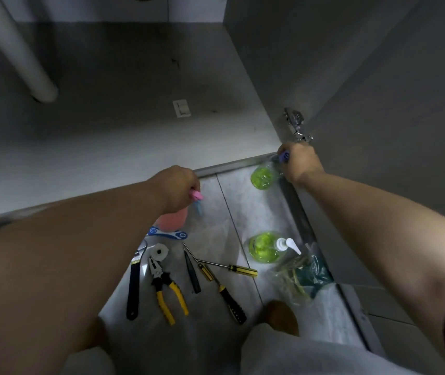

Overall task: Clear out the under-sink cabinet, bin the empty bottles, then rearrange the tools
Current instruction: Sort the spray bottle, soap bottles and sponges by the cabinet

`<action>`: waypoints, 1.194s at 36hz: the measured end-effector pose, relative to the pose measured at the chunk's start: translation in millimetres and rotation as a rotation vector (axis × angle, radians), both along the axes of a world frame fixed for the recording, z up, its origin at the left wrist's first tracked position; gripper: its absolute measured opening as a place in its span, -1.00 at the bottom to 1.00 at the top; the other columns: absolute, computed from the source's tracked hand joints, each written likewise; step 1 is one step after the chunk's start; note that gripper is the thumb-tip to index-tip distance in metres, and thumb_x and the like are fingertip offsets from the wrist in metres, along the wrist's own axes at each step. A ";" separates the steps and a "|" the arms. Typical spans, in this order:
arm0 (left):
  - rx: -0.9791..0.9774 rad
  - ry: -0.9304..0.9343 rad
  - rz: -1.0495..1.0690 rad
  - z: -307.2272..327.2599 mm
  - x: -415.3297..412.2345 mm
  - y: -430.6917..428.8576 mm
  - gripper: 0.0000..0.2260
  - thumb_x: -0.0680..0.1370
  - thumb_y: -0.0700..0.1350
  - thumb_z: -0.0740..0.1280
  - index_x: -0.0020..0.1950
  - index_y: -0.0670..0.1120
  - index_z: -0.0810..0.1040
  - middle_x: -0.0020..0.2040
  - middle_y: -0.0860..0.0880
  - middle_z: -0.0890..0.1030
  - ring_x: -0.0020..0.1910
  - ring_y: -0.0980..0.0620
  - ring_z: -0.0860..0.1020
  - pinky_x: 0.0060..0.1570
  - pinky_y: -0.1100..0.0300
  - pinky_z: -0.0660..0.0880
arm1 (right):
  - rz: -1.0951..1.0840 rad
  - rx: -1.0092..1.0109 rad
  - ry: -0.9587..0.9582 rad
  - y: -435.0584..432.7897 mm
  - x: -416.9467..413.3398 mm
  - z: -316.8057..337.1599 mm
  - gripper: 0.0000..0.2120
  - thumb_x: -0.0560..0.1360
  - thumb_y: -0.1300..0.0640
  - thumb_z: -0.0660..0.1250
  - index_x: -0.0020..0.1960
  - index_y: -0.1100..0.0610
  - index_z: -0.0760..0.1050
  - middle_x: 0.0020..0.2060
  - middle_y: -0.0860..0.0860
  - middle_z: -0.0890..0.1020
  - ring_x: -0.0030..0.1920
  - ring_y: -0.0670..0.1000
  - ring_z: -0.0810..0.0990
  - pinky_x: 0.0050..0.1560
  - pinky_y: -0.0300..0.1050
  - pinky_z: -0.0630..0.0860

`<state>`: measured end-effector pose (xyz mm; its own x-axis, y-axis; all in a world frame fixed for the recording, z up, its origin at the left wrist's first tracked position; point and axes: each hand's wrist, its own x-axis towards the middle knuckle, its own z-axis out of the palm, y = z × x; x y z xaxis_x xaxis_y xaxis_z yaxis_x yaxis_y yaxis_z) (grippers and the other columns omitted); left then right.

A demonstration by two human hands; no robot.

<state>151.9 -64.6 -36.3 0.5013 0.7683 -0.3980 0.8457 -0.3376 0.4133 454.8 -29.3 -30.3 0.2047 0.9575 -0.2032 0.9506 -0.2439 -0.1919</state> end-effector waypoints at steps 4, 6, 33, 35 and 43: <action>0.004 0.067 0.023 -0.1 1.1 1.4 -0.78 0.61 0.07 0.36 0.12 -0.03 0.68 0.05 -0.04 0.66 0.03 -0.07 0.60 0.09 0.02 0.56 | -0.043 0.013 0.035 8.2 2.8 -1.3 -0.66 0.55 0.21 0.28 0.30 0.13 0.56 0.25 0.29 0.50 0.24 0.26 0.53 0.31 -0.07 0.42; 0.012 0.093 0.026 0.1 2.1 2.6 -0.73 0.62 0.12 0.32 0.13 -0.01 0.68 0.06 -0.05 0.64 0.04 -0.09 0.59 0.07 0.04 0.56 | -0.054 0.015 0.044 8.3 4.6 0.7 -0.68 0.54 0.22 0.26 0.28 0.17 0.55 0.24 0.30 0.49 0.23 0.24 0.51 0.28 -0.10 0.42; -0.074 -0.164 0.077 6.1 52.2 8.0 -0.73 0.47 -0.15 0.51 0.17 -0.04 0.67 0.12 -0.07 0.65 0.10 -0.08 0.57 0.01 0.14 0.46 | 0.006 -0.281 0.034 -112.4 15.1 -8.9 -0.95 0.49 0.06 0.37 -0.14 0.00 0.53 -0.09 0.09 0.68 -0.02 0.15 0.65 -0.05 -0.17 0.52; -0.076 -0.153 0.075 3.0 49.7 8.3 -0.72 0.47 -0.16 0.51 0.18 -0.04 0.67 0.14 -0.06 0.65 0.11 -0.08 0.56 0.03 0.12 0.49 | -0.011 -0.260 0.031 -102.1 15.7 -7.9 -0.97 0.50 0.07 0.37 -0.11 0.02 0.57 -0.03 0.12 0.69 0.04 0.17 0.64 -0.01 -0.17 0.51; -0.080 -0.133 0.056 -7.9 47.8 8.4 -0.73 0.50 -0.16 0.47 0.18 -0.01 0.65 0.18 -0.02 0.62 0.17 -0.05 0.55 0.06 0.12 0.50 | -0.093 -0.183 -0.002 -69.8 18.1 -9.7 -0.79 0.56 0.15 0.24 0.06 0.18 0.61 0.04 0.26 0.66 0.13 0.27 0.61 0.11 -0.05 0.53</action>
